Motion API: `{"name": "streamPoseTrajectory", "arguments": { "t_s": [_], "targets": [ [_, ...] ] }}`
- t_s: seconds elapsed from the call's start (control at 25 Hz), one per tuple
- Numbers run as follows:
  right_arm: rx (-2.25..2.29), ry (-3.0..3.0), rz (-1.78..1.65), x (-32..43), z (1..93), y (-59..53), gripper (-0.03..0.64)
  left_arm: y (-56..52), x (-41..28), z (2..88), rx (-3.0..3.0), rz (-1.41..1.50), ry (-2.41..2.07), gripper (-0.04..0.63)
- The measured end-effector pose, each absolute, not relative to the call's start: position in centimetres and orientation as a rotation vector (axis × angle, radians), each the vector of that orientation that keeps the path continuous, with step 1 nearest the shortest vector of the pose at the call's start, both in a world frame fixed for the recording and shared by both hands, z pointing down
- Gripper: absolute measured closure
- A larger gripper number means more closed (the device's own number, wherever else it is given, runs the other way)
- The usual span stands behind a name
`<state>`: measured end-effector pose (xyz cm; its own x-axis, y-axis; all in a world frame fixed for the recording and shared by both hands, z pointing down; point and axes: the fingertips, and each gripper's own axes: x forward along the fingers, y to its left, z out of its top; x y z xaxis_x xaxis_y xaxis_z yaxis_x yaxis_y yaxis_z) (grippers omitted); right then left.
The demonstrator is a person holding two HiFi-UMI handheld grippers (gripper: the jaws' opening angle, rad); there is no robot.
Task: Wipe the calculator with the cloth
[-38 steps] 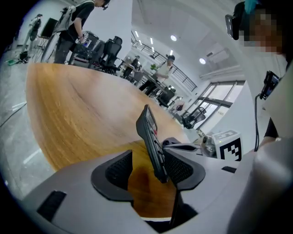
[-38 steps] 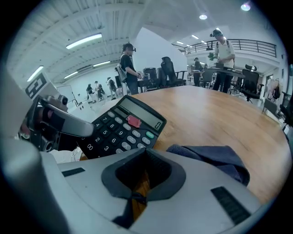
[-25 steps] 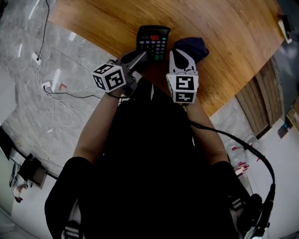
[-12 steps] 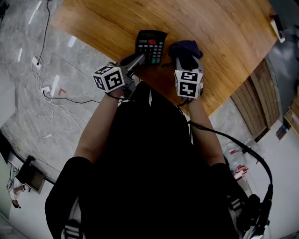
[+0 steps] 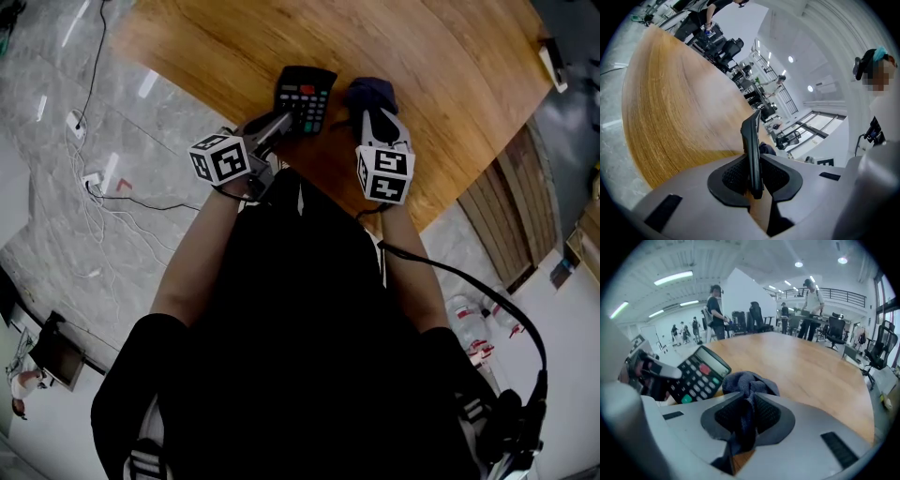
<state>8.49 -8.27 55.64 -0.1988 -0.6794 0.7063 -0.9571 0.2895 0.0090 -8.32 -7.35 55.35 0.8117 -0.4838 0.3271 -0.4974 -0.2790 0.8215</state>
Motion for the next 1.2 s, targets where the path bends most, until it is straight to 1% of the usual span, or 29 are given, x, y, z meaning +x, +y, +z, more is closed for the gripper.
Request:
{"name": "streamPoseTrajectory", "arguments": {
  "t_s": [0.16,0.28,0.48,0.68,0.92,1.2],
  "targets": [
    [1.426,-2.233,0.45,3.3,48.1,-9.6,0.551,-7.0,-7.9,53.3,1.905,-0.048,-0.707,0.525],
    [1.354,-2.354,0.361,-0.3,44.4,-9.7,0.551,-6.5,-6.9,51.4,1.92,-0.069,-0.674,0.525],
    [1.255,-2.402,0.312,-2.5,43.2,-9.4,0.551,-6.2,-5.2,48.1,1.944,-0.113,-0.615,0.525],
    [1.078,-2.489,0.372,-5.4,42.5,-5.3,0.551,-7.3,-6.7,46.5,1.941,-0.194,-0.654,0.525],
    [0.978,-2.482,0.473,-5.4,43.4,-1.7,0.551,-9.1,-8.3,45.4,1.879,-0.321,-0.683,0.525],
    [1.261,-2.377,0.422,1.3,42.8,-6.2,0.551,-7.5,-6.8,43.5,1.93,-0.302,-0.603,0.525]
  ]
}}
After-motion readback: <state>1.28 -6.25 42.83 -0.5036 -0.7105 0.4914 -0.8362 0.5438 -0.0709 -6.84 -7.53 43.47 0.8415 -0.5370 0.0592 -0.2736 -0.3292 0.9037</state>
